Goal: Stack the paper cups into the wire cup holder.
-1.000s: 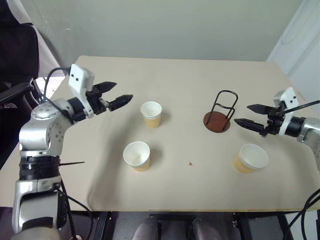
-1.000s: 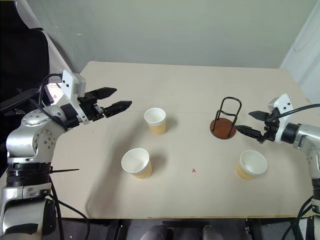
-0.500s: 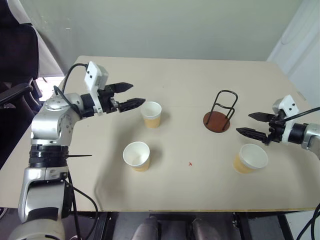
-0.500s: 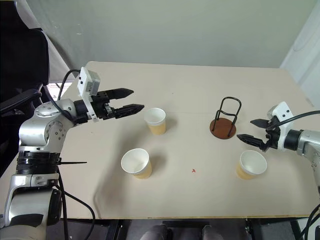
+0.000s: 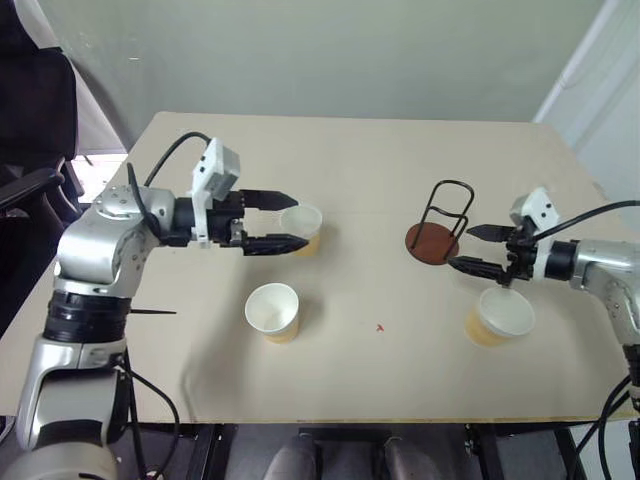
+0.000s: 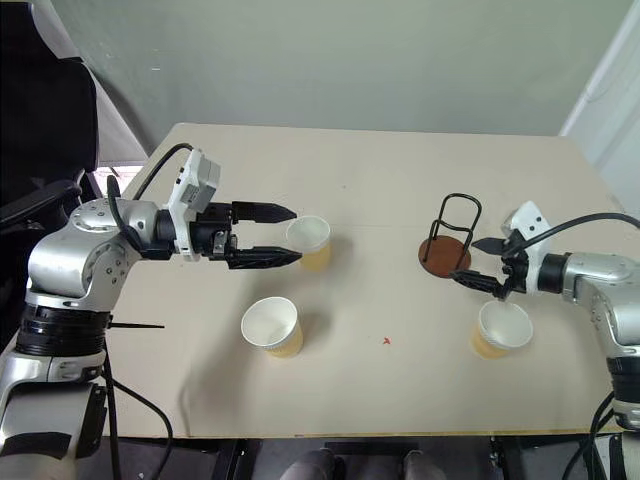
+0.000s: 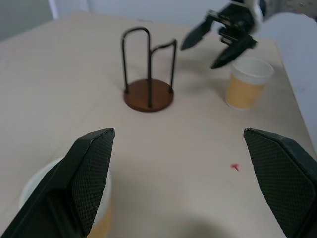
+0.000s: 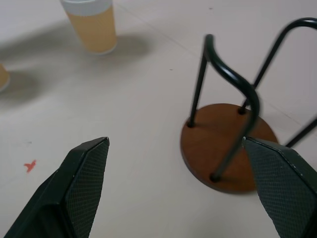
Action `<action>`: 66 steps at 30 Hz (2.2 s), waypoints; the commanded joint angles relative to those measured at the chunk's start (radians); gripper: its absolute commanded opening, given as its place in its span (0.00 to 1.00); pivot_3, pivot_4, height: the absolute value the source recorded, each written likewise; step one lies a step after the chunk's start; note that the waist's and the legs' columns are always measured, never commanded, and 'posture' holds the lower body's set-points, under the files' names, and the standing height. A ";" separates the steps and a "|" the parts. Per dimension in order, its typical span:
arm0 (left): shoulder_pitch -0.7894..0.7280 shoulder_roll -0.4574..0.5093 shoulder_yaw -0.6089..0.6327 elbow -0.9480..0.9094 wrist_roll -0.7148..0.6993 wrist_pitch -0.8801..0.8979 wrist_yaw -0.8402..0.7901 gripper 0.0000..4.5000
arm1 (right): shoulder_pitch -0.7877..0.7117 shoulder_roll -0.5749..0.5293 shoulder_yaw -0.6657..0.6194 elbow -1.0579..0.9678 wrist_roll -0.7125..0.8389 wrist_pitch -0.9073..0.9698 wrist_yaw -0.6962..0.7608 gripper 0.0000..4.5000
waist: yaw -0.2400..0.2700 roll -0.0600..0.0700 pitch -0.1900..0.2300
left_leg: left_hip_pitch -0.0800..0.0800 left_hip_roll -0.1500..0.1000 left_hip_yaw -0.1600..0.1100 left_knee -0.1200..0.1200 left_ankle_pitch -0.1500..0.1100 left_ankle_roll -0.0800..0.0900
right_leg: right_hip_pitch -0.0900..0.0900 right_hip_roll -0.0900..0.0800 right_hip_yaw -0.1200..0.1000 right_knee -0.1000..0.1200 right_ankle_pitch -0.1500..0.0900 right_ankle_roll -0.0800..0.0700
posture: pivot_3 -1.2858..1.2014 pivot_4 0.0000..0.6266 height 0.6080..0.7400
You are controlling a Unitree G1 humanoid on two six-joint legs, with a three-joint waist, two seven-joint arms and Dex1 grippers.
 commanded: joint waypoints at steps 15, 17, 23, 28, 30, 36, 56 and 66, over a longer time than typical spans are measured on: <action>-0.015 0.030 0.029 -0.049 -0.006 0.007 0.007 0.99 | -0.107 0.034 0.036 0.151 -0.110 -0.109 0.014 0.98 | -0.004 0.000 0.000 | 0.000 0.000 0.000 -0.001 0.000 0.000 | 0.000 0.000 0.000 0.000 0.000 0.000 | 0.52 0.24 1.00; -0.016 0.031 0.029 -0.048 -0.004 0.006 0.007 0.99 | -0.109 0.038 0.036 0.155 -0.119 -0.113 0.014 0.98 | -0.004 0.000 0.000 | 0.000 0.000 0.000 -0.001 0.000 0.000 | 0.000 0.000 0.000 0.001 0.000 0.000 | 0.52 0.24 1.00; -0.020 0.031 0.027 -0.044 -0.002 0.003 0.013 0.99 | -0.135 0.073 0.033 0.182 -0.138 -0.130 -0.006 0.98 | -0.006 0.000 0.000 | 0.000 0.000 0.000 0.000 0.000 0.000 | 0.000 0.000 0.000 0.001 0.000 0.000 | 0.52 0.24 1.00; -0.020 0.032 0.027 -0.041 0.001 -0.001 0.016 0.99 | -0.163 0.114 0.038 0.210 -0.160 -0.150 -0.030 0.98 | -0.007 0.000 0.000 | 0.000 0.000 0.000 -0.001 0.000 0.000 | 0.000 0.000 0.000 0.001 0.000 0.000 | 0.52 0.24 1.00; -0.020 0.032 0.027 -0.040 0.003 -0.002 0.018 0.99 | -0.177 0.130 0.043 0.225 -0.171 -0.158 -0.038 0.98 | -0.007 0.000 0.000 | 0.000 0.000 0.000 0.000 0.000 0.000 | 0.000 0.000 0.000 0.001 0.000 0.000 | 0.52 0.24 1.00; -0.014 0.033 0.029 -0.048 0.004 0.001 0.023 1.00 | -0.201 0.158 0.051 0.256 -0.193 -0.177 -0.048 0.90 | -0.006 0.000 0.000 | -0.001 0.000 0.000 -0.001 0.000 0.000 | 0.000 0.000 0.000 0.001 0.000 0.000 | 0.52 0.24 1.00; 0.043 0.161 -0.010 -0.190 -0.054 0.080 -0.144 1.00 | -0.176 0.027 0.037 -0.060 -0.044 0.025 0.136 0.01 | -0.007 0.000 0.000 | -0.002 0.000 0.000 -0.002 0.000 0.000 | 0.000 0.000 0.000 0.000 0.000 0.000 | 0.52 0.24 1.00; 0.048 0.205 -0.016 -0.226 -0.064 0.095 -0.195 1.00 | -0.105 -0.041 0.069 -0.413 0.076 0.150 0.173 0.01 | -0.008 0.000 0.000 | -0.002 0.000 -0.001 -0.002 0.000 0.000 | 0.000 0.000 0.000 -0.006 0.000 0.000 | 0.52 0.24 1.00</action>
